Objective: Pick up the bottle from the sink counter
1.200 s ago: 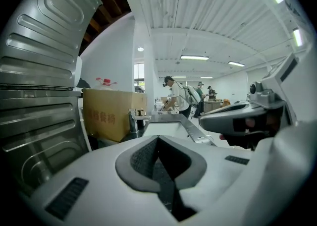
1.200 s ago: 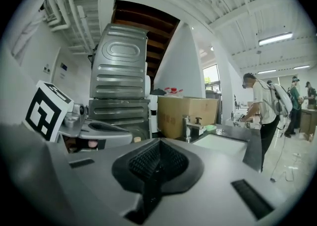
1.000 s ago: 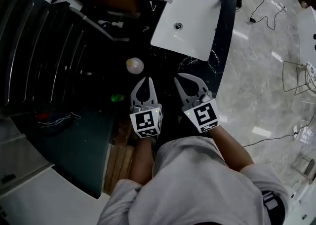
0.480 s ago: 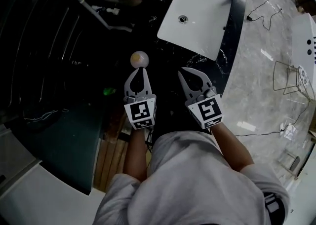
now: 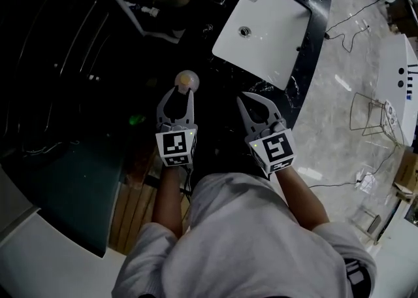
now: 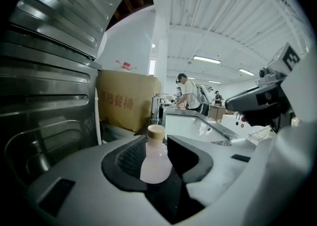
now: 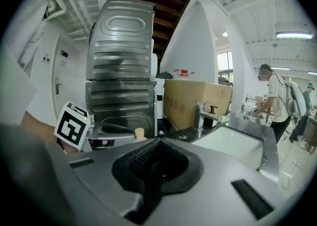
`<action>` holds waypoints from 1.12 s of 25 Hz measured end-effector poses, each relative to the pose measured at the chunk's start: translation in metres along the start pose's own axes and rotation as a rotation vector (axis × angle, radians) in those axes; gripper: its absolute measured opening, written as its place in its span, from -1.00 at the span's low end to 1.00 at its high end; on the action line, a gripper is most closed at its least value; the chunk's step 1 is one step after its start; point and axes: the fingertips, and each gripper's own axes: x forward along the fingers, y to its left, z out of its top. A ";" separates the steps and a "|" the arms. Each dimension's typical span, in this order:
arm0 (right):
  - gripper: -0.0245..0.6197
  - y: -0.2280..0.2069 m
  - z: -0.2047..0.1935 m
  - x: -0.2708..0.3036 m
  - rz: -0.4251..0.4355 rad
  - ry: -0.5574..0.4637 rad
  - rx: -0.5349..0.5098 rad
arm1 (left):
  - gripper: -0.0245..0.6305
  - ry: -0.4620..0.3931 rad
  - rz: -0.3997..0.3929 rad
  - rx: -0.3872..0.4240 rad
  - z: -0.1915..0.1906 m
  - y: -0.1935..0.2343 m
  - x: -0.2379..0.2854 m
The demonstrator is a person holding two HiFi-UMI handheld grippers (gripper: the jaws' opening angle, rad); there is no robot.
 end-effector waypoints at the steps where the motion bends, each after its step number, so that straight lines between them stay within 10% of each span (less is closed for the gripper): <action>1: -0.90 -0.001 0.000 0.001 -0.002 0.003 -0.001 | -0.54 0.000 -0.003 -0.004 -0.001 0.002 0.002; 28: -0.90 -0.034 0.006 -0.010 -0.163 0.004 0.041 | -0.32 0.042 -0.133 0.077 -0.001 0.001 0.053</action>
